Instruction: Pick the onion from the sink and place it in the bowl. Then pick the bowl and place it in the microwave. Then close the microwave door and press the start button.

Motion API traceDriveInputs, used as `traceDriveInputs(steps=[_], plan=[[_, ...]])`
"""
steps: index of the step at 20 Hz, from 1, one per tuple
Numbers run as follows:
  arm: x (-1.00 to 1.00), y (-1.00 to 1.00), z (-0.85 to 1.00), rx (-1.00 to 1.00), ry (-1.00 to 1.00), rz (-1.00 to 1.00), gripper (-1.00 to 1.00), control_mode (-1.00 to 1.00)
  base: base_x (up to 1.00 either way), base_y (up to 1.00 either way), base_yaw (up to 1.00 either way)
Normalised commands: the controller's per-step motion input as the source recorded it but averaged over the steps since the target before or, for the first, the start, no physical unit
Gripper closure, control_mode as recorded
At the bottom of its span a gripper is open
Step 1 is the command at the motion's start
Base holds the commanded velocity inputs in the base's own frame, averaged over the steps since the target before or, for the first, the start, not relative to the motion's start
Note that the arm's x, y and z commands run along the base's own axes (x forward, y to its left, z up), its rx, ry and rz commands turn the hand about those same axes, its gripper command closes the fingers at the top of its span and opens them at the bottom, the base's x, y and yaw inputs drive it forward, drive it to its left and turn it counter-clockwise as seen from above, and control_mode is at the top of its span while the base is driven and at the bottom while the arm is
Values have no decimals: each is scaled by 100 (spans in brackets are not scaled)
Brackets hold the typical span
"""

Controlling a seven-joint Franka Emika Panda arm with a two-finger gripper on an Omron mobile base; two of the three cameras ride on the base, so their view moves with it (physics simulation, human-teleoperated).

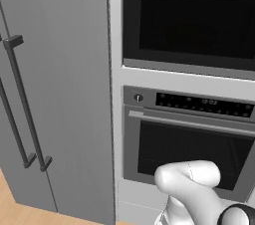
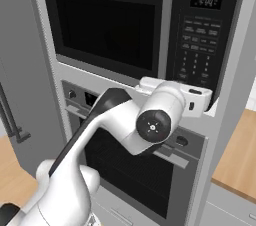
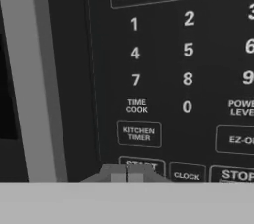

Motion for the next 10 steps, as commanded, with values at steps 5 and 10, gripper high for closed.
traceDriveInputs(steps=[5,10], plan=[[44,-18,-20,0,0,2,100,-100,0,0,0],[43,-20,-23,0,0,3,100,-100,0,0,0]])
